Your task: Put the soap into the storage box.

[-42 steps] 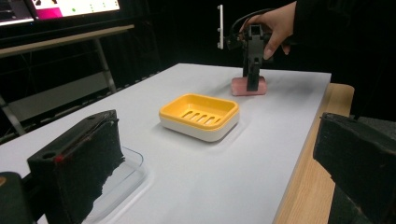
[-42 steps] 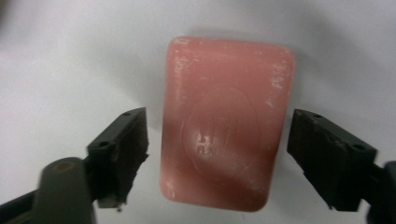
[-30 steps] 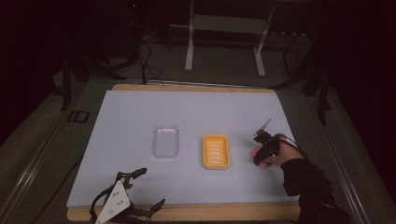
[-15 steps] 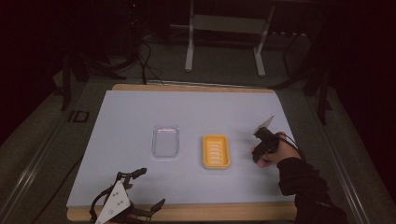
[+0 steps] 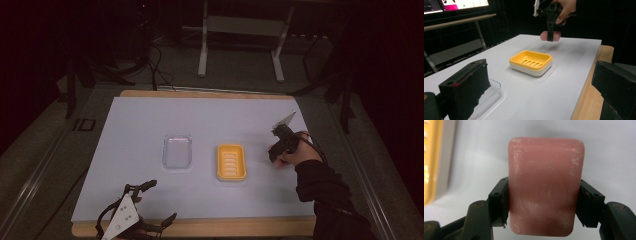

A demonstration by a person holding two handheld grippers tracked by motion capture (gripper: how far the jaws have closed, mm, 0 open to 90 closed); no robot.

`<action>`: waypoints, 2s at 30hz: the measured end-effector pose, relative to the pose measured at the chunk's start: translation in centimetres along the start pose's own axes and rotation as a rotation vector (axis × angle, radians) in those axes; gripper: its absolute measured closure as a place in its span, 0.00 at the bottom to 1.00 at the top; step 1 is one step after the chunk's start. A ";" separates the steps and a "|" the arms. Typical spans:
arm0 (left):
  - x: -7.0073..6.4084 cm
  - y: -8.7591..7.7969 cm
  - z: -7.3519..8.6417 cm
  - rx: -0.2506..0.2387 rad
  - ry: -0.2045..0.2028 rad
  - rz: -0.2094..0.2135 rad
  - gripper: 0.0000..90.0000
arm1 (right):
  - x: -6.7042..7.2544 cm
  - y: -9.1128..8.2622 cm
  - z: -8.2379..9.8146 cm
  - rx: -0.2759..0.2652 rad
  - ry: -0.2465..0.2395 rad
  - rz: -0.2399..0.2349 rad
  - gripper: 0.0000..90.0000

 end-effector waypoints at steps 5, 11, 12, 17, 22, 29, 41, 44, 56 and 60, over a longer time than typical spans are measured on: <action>0.0 0.1 0.0 0.002 -0.001 0.002 0.02 | 0.9 -1.3 -1.0 -0.021 0.013 -0.018 0.42; 0.0 0.0 0.0 -0.001 -0.003 -0.001 0.02 | 2.7 -2.3 -2.4 -0.052 0.014 -0.033 0.42; 0.1 0.0 0.0 -0.002 -0.004 -0.001 0.02 | 3.2 -2.4 -2.6 -0.052 0.018 -0.049 0.42; 0.1 -0.2 -0.1 -0.008 -0.006 -0.006 0.02 | 5.1 -2.5 -3.8 -0.085 0.043 -0.077 0.42; 0.1 -0.2 -0.1 -0.007 -0.006 -0.006 0.02 | 6.8 -2.3 -4.7 -0.106 0.072 -0.101 0.42; 0.2 -0.1 -0.1 -0.005 -0.005 -0.006 0.02 | 9.6 -2.3 -5.4 -0.100 0.039 -0.108 0.42; 0.2 -0.2 -0.2 -0.011 -0.009 -0.007 0.02 | 13.3 -3.1 -6.9 -0.125 0.064 -0.101 0.42; 0.1 -0.2 -0.2 -0.014 -0.009 -0.007 0.02 | 13.5 -2.8 -6.9 -0.140 0.088 -0.083 0.42; -0.1 -0.2 -0.2 -0.011 -0.006 0.000 0.02 | 14.3 -0.4 -6.1 -0.152 0.174 -0.119 0.42; -0.2 -0.2 -0.2 -0.015 -0.007 0.000 0.02 | 14.4 0.6 -6.1 -0.138 0.182 -0.107 0.42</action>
Point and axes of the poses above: each handheld gripper's, and its own axes: y roughly forward along the jaws, z roughly out of its underside, x roughly to its left, the point moved 9 cm from there along y, roughly forward along the jaws, and after that the axes turned 11 degrees about -y, right-handed, at the moved point
